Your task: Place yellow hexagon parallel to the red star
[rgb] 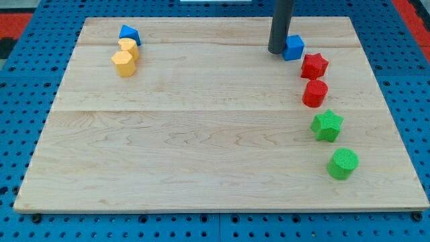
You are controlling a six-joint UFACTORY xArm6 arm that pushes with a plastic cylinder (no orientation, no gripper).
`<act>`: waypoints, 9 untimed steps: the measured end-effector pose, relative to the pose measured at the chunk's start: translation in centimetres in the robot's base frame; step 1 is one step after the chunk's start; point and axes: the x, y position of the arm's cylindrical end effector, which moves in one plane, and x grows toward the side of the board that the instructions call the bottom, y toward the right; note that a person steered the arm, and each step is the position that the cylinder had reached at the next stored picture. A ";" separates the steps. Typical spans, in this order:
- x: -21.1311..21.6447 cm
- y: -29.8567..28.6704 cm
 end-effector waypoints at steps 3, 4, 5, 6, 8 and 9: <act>1.8 -3.3; 10.1 -15.2; 13.5 -30.5; 10.5 -37.1; 3.7 -33.4; 3.6 -27.8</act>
